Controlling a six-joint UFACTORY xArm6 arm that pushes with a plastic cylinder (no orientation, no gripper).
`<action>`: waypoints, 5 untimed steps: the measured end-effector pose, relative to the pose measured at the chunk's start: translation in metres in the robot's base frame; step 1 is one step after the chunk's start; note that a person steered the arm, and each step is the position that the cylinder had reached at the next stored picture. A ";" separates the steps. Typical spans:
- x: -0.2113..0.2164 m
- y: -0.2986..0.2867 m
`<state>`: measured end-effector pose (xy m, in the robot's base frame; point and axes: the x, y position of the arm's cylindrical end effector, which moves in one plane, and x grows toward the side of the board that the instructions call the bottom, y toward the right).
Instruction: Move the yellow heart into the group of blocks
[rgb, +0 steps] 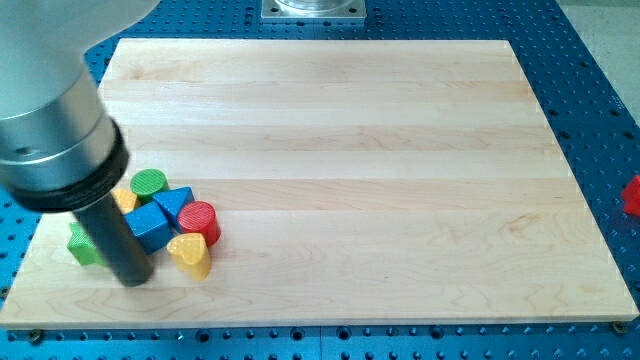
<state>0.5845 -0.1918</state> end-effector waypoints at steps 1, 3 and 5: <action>0.033 0.028; -0.001 0.051; -0.003 0.042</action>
